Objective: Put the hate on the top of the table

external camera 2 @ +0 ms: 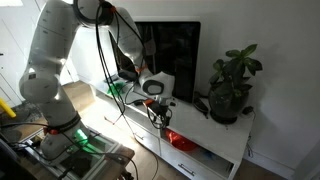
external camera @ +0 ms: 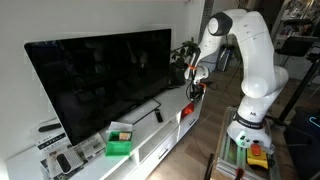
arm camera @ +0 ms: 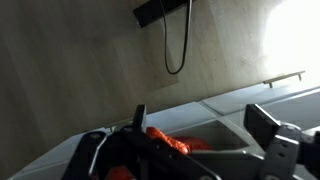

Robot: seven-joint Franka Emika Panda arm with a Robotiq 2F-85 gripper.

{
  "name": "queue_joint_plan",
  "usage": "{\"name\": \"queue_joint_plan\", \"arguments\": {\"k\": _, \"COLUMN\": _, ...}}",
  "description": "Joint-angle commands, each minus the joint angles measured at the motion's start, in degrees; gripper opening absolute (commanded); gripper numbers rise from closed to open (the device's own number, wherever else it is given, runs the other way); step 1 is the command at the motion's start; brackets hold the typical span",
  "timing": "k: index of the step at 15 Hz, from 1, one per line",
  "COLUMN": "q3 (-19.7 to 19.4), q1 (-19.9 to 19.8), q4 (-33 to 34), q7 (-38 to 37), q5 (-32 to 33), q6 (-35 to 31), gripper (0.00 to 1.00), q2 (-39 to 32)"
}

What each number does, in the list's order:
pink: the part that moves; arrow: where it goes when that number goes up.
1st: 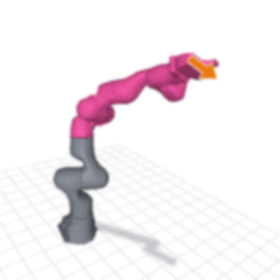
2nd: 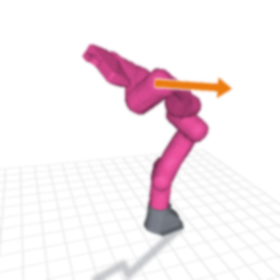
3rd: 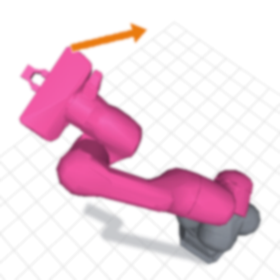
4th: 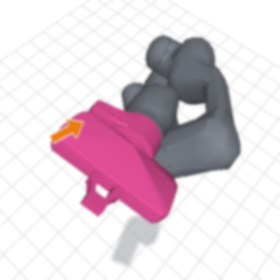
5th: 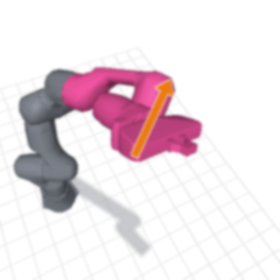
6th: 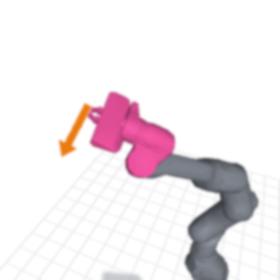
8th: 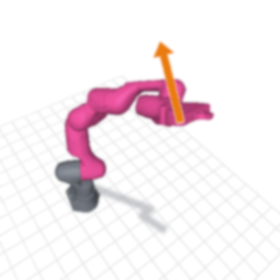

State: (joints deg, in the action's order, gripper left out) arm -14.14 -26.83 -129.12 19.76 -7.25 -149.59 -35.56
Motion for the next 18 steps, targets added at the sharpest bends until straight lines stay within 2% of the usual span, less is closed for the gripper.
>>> {"name": "queue_joint_plan", "arguments": {"k": 1, "q3": 2.2, "q1": -4.9, "q4": 5.6, "q7": 2.3, "q5": 1.1, "q6": -2.9, "gripper": 1.00, "q2": -8.8}}
{"name": "queue_joint_plan", "arguments": {"k": 5, "q3": 7.0, "q1": -13.2, "q4": 12.4, "q7": 8.3, "q5": 1.8, "q6": -9.9, "gripper": 1.00, "q2": -16.9}}
{"name": "queue_joint_plan", "arguments": {"k": 6, "q3": 5.6, "q1": -10.5, "q4": 7.8, "q7": 4.5, "q5": 2.6, "q6": -7.6, "gripper": 1.00, "q2": -12.4}}
{"name": "queue_joint_plan", "arguments": {"k": 8, "q3": 6.9, "q1": -13.3, "q4": 10.5, "q7": 6.0, "q5": 3.1, "q6": -9.4, "gripper": 1.00, "q2": -15.4}}
{"name": "queue_joint_plan", "arguments": {"k": 14, "q3": 7.8, "q1": -14.3, "q4": 12.9, "q7": 6.9, "q5": 3.6, "q6": -9.3, "gripper": 1.00, "q2": -17.6}}
{"name": "queue_joint_plan", "arguments": {"k": 18, "q3": 10.0, "q1": -17.3, "q4": 14.5, "q7": 8.6, "q5": 4.4, "q6": -8.9, "gripper": 1.00, "q2": -20.4}}
